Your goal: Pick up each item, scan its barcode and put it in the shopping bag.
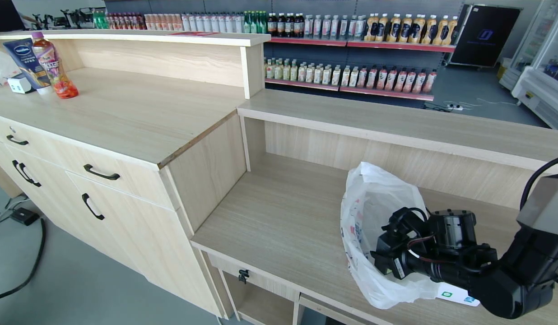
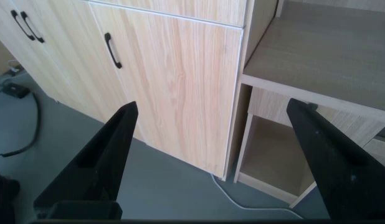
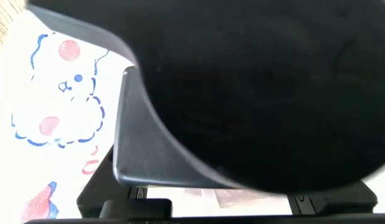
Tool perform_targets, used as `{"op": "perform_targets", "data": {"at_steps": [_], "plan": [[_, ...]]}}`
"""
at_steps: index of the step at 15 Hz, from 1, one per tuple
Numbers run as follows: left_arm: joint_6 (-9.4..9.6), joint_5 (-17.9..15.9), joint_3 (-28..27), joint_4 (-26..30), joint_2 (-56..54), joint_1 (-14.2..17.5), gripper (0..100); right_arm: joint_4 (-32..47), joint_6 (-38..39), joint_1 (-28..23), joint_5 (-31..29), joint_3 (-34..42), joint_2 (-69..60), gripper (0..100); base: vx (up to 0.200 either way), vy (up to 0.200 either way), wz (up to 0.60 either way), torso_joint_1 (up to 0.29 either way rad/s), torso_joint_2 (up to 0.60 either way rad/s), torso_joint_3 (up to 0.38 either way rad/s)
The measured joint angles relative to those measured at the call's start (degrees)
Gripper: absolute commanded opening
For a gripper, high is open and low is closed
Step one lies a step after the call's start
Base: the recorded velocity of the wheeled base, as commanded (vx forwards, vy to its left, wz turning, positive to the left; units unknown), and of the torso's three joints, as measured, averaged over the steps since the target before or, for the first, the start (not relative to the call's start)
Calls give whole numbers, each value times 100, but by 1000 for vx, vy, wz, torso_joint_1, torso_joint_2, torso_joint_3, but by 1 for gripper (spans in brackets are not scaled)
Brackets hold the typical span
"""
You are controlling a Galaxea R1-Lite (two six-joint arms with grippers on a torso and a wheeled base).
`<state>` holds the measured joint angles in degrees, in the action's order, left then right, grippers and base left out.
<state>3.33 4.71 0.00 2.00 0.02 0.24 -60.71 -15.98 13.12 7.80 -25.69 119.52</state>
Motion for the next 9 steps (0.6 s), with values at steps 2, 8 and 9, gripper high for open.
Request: {"op": "perform_targets", "data": {"at_steps": [2, 8, 9], "plan": [[0, 2, 0, 2, 0, 0, 100, -5, -2, 2, 5, 15, 7, 100, 0, 0, 0, 0, 0, 0], [1, 2, 0, 2, 0, 0, 100, 39, 17, -4, 10, -39, -254, 100, 0, 0, 0, 0, 0, 0], [0, 2, 0, 0, 0, 0, 100, 55, 15, -4, 2, -72, -373, 100, 0, 0, 0, 0, 0, 0]]}}
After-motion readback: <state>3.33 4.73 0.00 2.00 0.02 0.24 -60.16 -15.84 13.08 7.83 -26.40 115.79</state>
